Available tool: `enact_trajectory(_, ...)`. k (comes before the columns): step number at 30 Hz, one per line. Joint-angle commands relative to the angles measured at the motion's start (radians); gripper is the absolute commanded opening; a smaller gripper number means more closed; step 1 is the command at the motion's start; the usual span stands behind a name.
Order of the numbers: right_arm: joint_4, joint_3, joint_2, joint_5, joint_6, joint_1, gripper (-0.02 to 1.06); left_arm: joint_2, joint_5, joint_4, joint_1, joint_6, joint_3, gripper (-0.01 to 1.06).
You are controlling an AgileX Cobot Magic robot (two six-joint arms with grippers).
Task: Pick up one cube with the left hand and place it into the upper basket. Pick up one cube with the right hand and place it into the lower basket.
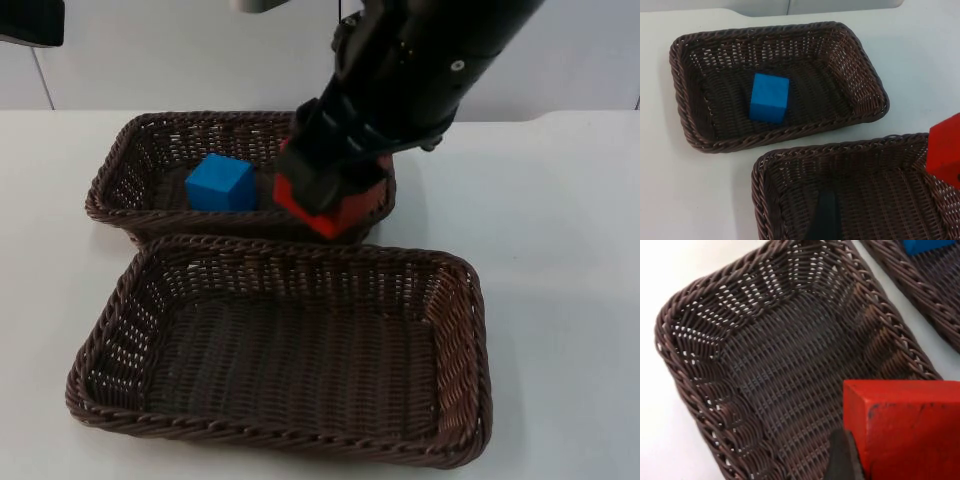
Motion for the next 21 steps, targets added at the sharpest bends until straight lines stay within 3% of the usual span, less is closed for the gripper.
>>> enact_trajectory(1,0.010,-0.004,-0.010,-0.015,-0.006,0.020,0.00,-0.006,0.000,-0.007,-0.005,-0.003,0.003,0.69)
enact_trajectory(21,0.010,-0.004,0.039,-0.026,-0.006,0.060,0.00,-0.006,0.000,-0.001,-0.005,-0.003,0.003,0.69)
